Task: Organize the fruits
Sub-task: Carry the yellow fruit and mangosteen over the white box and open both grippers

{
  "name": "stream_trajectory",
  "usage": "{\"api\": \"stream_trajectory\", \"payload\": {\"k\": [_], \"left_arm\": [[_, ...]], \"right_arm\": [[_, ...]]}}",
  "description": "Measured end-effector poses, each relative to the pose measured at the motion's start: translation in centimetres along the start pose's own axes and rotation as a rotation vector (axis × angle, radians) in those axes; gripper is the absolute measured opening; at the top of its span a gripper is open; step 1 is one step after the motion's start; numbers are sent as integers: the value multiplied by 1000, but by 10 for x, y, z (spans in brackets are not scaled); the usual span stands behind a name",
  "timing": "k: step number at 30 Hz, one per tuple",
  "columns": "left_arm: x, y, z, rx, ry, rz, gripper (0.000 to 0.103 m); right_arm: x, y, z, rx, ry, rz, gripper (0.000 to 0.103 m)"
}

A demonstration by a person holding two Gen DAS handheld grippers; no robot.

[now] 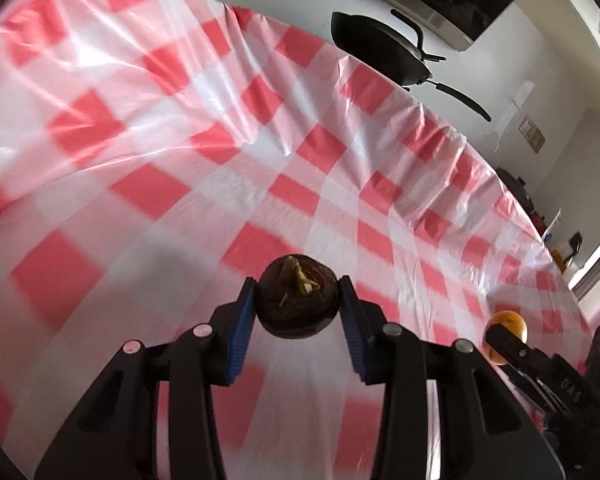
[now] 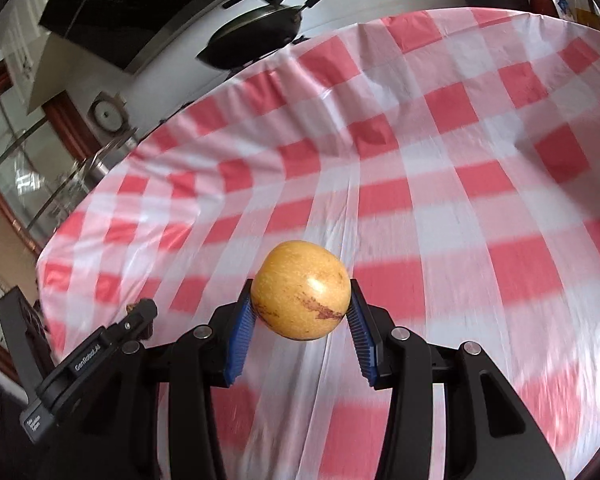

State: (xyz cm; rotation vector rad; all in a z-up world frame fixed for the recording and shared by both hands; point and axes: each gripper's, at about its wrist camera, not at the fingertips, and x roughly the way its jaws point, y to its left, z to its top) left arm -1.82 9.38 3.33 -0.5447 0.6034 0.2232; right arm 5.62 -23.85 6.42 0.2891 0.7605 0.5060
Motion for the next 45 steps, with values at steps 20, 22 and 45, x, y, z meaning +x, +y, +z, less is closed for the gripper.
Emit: {"api": "stream_trajectory", "payload": {"k": [20, 22, 45], "left_arm": [[-194, 79, -71, 238, -188, 249, 41], [-212, 90, -77, 262, -214, 278, 41], [-298, 310, -161, -26, -27, 598, 41]], "right_arm": [[-67, 154, -134, -431, 117, 218, 44], [-71, 173, -145, -485, 125, 258, 44], [-58, 346, -360, -1151, 502, 573, 44]]}}
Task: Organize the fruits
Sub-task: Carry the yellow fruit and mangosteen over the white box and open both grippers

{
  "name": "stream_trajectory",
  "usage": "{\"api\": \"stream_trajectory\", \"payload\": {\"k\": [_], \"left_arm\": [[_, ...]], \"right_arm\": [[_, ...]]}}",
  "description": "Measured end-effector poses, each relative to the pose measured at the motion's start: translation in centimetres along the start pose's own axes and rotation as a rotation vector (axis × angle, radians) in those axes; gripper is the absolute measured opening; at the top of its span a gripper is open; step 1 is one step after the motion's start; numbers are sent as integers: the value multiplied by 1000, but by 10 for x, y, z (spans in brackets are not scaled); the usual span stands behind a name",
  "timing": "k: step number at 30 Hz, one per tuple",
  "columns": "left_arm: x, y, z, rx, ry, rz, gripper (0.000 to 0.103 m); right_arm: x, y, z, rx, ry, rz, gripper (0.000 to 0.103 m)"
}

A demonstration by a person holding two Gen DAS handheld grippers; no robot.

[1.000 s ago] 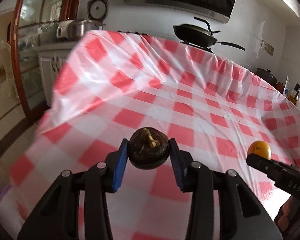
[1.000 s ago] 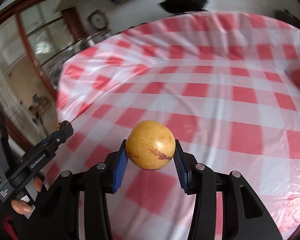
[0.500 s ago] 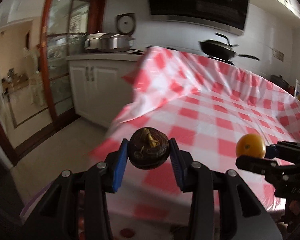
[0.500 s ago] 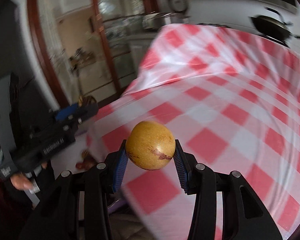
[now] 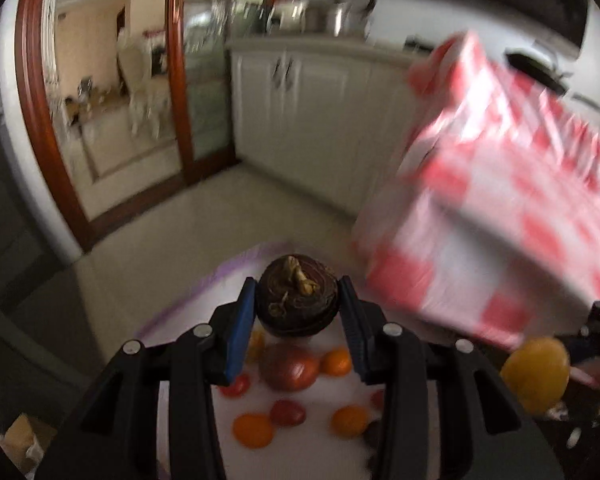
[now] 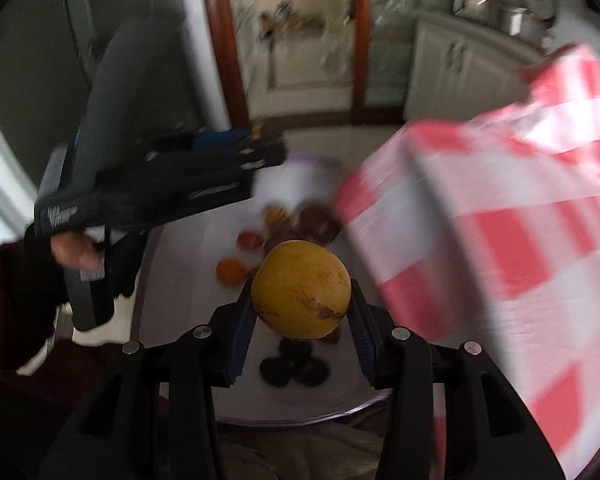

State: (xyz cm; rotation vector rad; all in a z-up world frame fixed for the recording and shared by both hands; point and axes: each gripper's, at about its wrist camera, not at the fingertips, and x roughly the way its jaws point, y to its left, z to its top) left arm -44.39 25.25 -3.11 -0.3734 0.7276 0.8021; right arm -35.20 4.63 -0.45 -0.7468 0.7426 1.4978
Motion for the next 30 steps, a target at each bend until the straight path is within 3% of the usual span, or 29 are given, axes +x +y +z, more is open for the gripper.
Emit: {"api": "stream_trajectory", "payload": {"k": [5, 13, 23, 30], "left_arm": [[35, 10, -25, -9, 142, 47, 41], [57, 33, -53, -67, 277, 103, 41], [61, 27, -55, -88, 315, 126, 42], [68, 30, -57, -102, 329, 132, 42]], "right_arm": [[52, 19, -11, -63, 176, 47, 44], [92, 50, -9, -177, 298, 84, 44], [129, 58, -14, -244, 399, 64, 44], [128, 65, -18, -263, 385, 80, 44]]}}
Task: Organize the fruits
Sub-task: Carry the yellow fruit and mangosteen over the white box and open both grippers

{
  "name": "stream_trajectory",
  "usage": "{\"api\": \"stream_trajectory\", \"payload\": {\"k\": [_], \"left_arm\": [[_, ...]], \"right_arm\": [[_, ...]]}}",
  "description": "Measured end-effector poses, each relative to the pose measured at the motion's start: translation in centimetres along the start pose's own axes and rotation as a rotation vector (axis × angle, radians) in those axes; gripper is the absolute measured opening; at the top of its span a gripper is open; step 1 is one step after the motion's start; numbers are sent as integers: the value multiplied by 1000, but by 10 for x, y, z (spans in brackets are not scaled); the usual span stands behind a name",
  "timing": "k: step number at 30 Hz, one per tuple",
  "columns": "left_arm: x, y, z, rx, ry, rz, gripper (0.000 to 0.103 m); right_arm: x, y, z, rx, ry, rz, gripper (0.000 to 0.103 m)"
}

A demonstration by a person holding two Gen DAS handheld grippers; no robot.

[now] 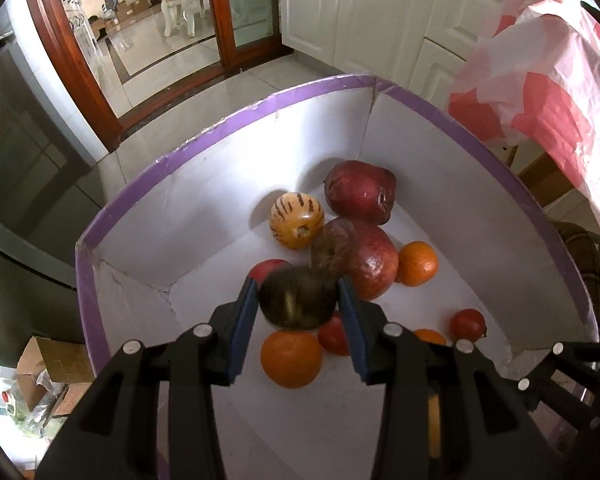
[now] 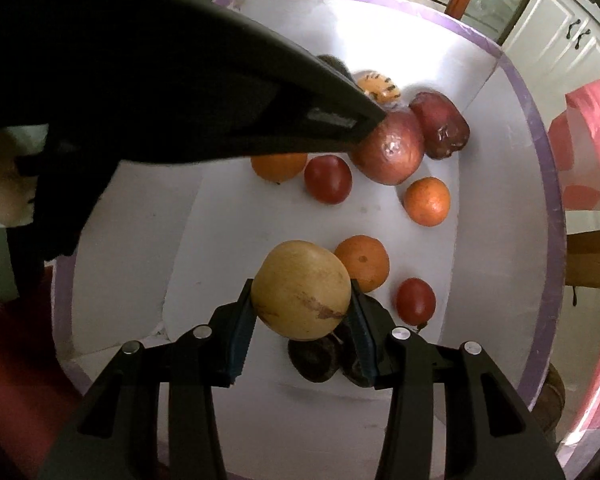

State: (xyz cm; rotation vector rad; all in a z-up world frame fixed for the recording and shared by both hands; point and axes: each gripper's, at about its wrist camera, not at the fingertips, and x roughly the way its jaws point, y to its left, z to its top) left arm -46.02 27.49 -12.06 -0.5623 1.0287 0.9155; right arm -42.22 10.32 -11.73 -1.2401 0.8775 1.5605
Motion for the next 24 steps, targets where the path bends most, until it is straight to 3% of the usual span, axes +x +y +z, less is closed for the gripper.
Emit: {"api": "stream_trajectory", "payload": {"k": [14, 16, 19, 23, 24], "left_arm": [[9, -1, 0, -11, 27, 19, 42], [9, 1, 1, -22, 32, 15, 53], [3, 7, 3, -58, 9, -3, 69], [-17, 18, 6, -110, -108, -83, 86], [-23, 20, 7, -108, -136, -92, 100]], "right_arm": [[-2, 3, -4, 1, -11, -3, 45], [-2, 2, -4, 1, -15, -12, 48], [-13, 0, -4, 12, -57, -27, 64], [-38, -11, -5, 72, -127, -27, 82], [-45, -14, -5, 90, -145, -28, 86]]}}
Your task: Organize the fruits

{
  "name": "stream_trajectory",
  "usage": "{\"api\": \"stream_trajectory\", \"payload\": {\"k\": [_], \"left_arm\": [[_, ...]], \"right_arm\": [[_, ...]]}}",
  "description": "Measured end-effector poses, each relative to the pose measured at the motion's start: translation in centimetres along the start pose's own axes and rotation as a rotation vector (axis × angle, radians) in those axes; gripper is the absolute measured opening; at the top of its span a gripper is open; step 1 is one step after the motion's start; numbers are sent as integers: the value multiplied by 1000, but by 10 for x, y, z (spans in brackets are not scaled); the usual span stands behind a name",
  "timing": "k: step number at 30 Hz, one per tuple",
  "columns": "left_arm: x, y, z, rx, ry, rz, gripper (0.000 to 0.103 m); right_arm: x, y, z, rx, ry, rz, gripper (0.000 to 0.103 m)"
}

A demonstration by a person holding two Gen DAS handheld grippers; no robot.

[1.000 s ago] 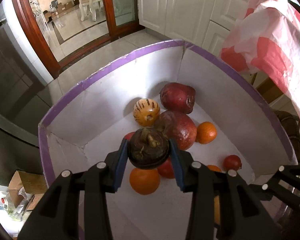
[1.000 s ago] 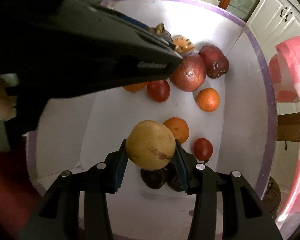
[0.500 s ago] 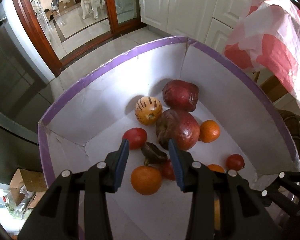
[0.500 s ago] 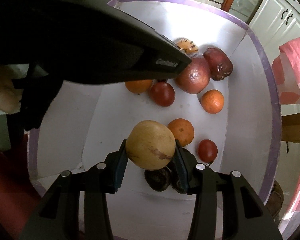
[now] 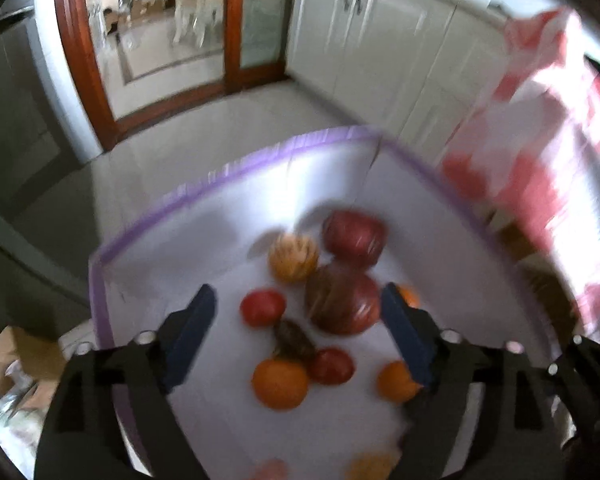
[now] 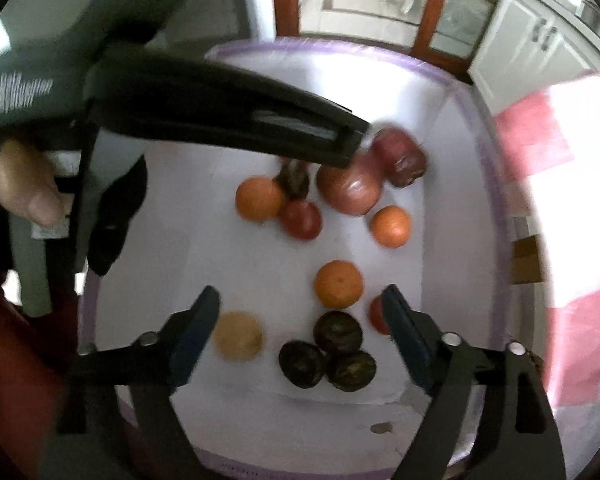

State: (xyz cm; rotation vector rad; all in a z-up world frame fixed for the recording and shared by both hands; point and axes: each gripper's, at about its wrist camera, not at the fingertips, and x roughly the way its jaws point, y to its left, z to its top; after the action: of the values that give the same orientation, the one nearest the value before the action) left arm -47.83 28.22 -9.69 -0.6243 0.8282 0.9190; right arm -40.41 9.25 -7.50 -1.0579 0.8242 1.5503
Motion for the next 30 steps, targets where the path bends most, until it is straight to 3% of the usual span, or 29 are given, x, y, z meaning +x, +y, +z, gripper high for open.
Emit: {"api": "stream_trajectory", "payload": {"k": [3, 7, 9, 11, 16, 21, 30], "left_arm": [[-32, 0, 11, 24, -143, 38, 101], [-73, -5, 20, 40, -276, 167, 101], [-80, -7, 23, 38, -254, 186, 102], [-77, -8, 24, 29, -194, 124, 102], [-49, -10, 16, -1, -59, 151, 101], [-34, -12, 5, 1, 10, 146, 101], [-16, -5, 0, -31, 94, 123, 101]], "right_arm": [[-21, -14, 3, 74, -55, -4, 87], [-44, -29, 9, 166, -71, 15, 87], [-54, -32, 12, 194, -89, 1, 87], [-59, -34, 14, 225, -100, -14, 87], [-41, -38, 6, 289, -65, -50, 87], [-21, -37, -3, 298, 7, -71, 87], [-16, -36, -5, 291, 26, -62, 87]]}}
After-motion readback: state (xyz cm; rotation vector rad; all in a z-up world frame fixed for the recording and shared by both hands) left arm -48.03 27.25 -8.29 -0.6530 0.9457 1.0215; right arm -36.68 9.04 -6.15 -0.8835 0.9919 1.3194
